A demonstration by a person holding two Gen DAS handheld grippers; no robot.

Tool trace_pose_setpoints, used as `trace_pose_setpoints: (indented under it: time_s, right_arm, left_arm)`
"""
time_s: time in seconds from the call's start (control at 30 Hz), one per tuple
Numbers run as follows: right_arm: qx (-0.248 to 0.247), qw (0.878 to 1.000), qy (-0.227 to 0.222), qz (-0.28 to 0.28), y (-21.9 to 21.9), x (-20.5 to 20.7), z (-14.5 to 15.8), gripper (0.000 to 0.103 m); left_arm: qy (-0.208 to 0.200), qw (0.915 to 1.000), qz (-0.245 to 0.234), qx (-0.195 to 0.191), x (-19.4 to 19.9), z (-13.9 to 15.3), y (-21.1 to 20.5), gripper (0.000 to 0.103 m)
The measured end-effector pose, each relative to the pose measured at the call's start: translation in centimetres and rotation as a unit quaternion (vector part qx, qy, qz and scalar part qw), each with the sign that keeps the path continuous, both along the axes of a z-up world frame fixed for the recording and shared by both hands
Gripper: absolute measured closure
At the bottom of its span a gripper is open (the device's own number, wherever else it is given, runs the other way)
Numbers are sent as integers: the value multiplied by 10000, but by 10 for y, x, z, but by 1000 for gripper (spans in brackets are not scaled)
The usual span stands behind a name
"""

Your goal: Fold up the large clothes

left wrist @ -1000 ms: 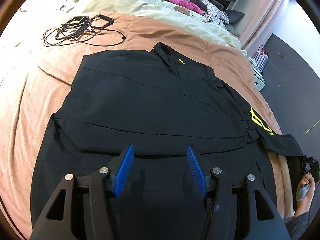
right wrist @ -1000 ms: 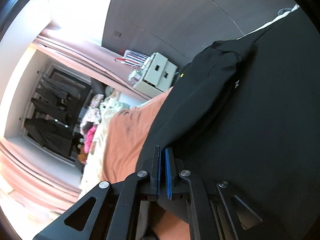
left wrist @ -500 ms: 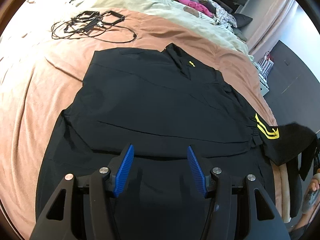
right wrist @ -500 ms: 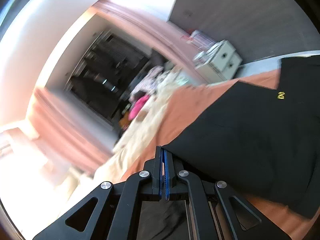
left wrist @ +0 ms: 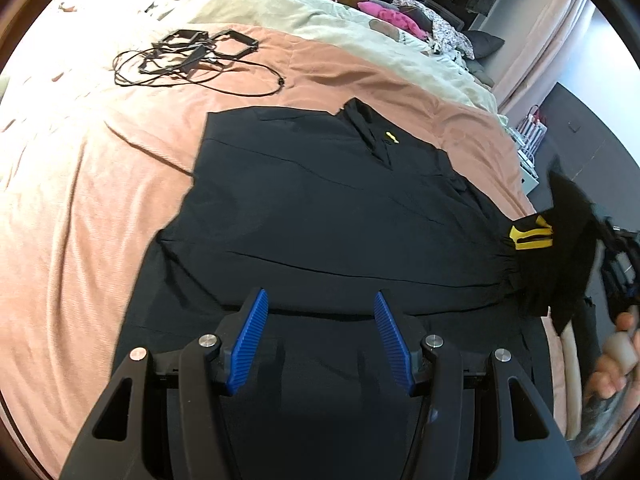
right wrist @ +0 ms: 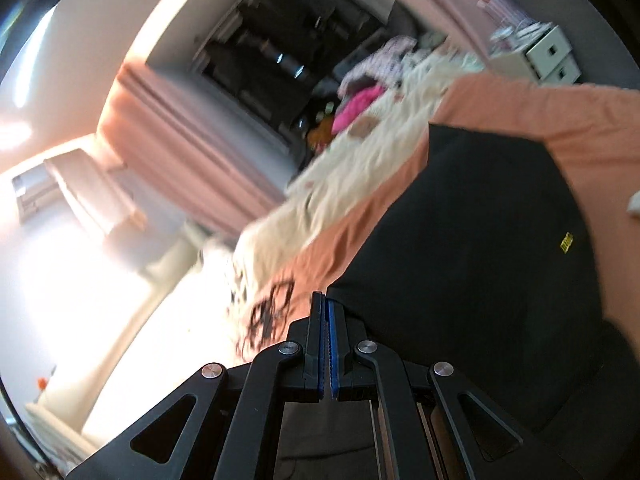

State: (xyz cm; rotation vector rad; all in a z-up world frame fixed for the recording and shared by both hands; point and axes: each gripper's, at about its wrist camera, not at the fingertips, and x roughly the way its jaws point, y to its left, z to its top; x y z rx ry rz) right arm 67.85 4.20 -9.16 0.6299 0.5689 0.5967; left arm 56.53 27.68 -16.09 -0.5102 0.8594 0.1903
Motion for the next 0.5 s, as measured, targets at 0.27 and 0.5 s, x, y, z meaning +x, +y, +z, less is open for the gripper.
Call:
trace_pose_setpoints:
  time_s: [0.27,0.5]
  right_arm:
    - [-1147,9836,729,1186,112,6,-68,100]
    - [-1385,9675,1429,1562,108,-4,-96,50]
  left_arm:
    - [145,9990,413,-32,-12,-8,21,47]
    - [55,9991,413,-71,-13,-8,17,47]
